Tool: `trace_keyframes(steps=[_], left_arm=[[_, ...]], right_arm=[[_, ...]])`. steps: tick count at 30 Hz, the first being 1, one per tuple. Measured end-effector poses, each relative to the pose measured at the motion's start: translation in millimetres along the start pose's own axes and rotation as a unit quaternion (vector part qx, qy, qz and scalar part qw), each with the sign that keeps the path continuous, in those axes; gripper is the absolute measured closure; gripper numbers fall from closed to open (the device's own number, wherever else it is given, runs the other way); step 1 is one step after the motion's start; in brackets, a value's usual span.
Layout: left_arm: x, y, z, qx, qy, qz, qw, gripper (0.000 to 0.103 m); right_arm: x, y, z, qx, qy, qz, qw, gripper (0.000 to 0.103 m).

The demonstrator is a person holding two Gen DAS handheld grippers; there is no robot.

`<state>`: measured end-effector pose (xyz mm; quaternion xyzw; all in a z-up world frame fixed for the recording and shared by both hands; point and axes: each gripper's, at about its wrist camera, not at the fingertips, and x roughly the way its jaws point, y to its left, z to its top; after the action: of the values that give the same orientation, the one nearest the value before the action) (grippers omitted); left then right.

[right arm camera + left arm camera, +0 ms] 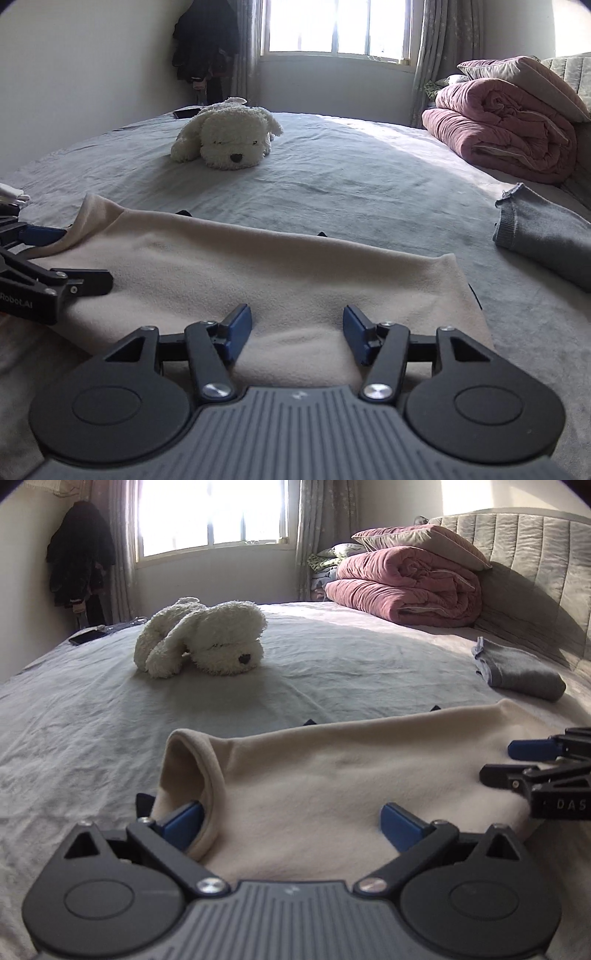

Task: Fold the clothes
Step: 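Grasp the end of the beige bundle with both grippers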

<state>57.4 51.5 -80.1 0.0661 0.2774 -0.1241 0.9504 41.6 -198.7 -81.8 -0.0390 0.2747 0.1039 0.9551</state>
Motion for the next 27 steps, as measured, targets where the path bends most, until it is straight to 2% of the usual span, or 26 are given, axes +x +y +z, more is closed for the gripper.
trace_keyframes(steps=[4,8,11,12,14,17,18,22,26,27], left_arm=[[-10.3,31.1,-9.4,-0.022,0.010,0.014,0.9996,0.001],[-19.7,54.2,-10.2,-0.084,0.025,0.000,0.9961,0.001],[-31.8,67.1,-3.0,-0.134,0.032,-0.014,0.9903,0.001],[-35.9,74.7,-0.3,-0.167,0.040,-0.025,0.9848,0.001],[-43.4,92.7,3.8,-0.245,0.061,-0.058,0.9657,0.001],[-49.6,111.5,3.0,-0.337,0.095,-0.112,0.9298,0.001],[-51.9,114.1,1.6,-0.360,0.102,-0.129,0.9183,0.001],[-54.1,113.2,-8.7,-0.422,0.133,-0.159,0.8824,0.001],[-42.3,104.1,-28.0,-0.495,0.160,-0.194,0.8319,0.002],[-38.6,100.9,-33.1,-0.513,0.166,-0.202,0.8180,0.003]], right_arm=[[-6.3,-14.4,-2.1,0.006,0.000,-0.013,1.000,0.045],[-11.7,-14.7,3.0,0.019,0.006,-0.024,0.999,0.045],[-20.3,-14.0,13.6,0.047,0.013,-0.024,0.999,0.042],[-24.2,-15.4,18.3,0.063,0.019,-0.020,0.998,0.041],[-31.8,-25.2,28.3,0.118,0.047,-0.008,0.992,0.037],[-42.1,-42.5,36.1,0.193,0.086,0.016,0.977,0.035],[-48.0,-48.2,36.8,0.214,0.088,0.024,0.973,0.035],[-64.8,-60.9,32.4,0.275,0.105,0.052,0.954,0.034],[-67.5,-66.9,15.3,0.357,0.136,0.104,0.918,0.034],[-65.6,-68.6,12.2,0.369,0.130,0.099,0.915,0.034]])
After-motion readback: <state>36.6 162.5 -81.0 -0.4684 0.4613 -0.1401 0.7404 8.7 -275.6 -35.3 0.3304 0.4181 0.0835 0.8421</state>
